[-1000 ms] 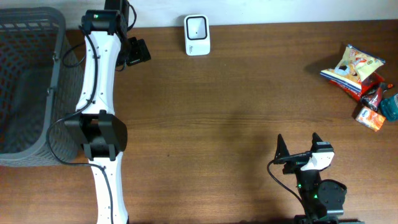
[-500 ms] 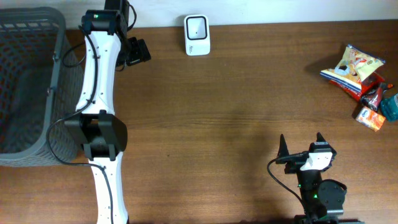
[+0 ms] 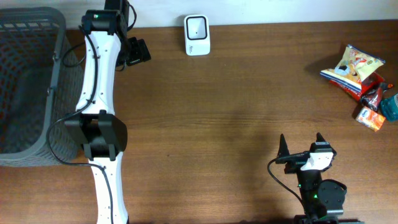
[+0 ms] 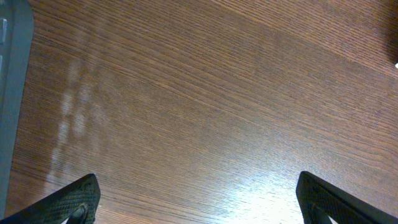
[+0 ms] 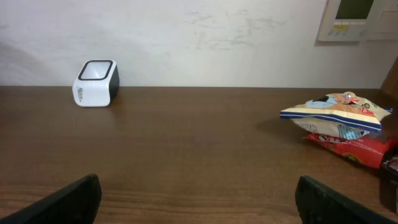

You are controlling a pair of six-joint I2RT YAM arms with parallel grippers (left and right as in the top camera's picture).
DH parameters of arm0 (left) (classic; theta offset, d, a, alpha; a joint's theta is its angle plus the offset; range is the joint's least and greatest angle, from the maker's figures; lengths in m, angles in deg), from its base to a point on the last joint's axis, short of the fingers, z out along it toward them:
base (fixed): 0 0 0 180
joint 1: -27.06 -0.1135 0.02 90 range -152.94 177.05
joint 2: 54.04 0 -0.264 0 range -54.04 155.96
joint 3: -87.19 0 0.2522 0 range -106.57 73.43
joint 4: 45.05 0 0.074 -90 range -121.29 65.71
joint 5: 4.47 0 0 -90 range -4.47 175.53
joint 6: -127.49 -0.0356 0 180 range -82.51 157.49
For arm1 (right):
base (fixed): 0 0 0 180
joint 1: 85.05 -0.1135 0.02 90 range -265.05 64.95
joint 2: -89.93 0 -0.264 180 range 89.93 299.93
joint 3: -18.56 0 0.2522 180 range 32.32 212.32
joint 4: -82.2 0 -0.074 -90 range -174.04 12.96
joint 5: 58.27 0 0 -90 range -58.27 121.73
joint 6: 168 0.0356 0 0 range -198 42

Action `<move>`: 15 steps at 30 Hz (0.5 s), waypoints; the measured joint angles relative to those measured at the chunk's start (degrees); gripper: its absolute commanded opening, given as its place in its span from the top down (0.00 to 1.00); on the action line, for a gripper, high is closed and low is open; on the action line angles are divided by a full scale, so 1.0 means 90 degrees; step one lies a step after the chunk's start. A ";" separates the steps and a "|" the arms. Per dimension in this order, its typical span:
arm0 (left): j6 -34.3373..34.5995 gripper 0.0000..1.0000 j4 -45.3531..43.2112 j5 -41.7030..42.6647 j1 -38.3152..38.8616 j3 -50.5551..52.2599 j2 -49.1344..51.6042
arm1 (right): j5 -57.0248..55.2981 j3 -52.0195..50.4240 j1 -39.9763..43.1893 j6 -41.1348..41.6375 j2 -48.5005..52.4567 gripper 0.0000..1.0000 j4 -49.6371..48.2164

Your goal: Scan the item barcode

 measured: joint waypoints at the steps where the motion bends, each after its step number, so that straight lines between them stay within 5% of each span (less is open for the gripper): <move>1: 0.0000 0.01 0.0000 0.0000 0.0000 0.0000 0.0000 | 0.0000 0.0000 0.0000 0.0002 0.0000 0.02 0.0000; 15: 0.0002 0.01 0.0415 -0.0085 0.0134 0.0034 -0.0024 | 0.0000 0.0000 0.0000 0.0005 0.0000 0.02 -0.0002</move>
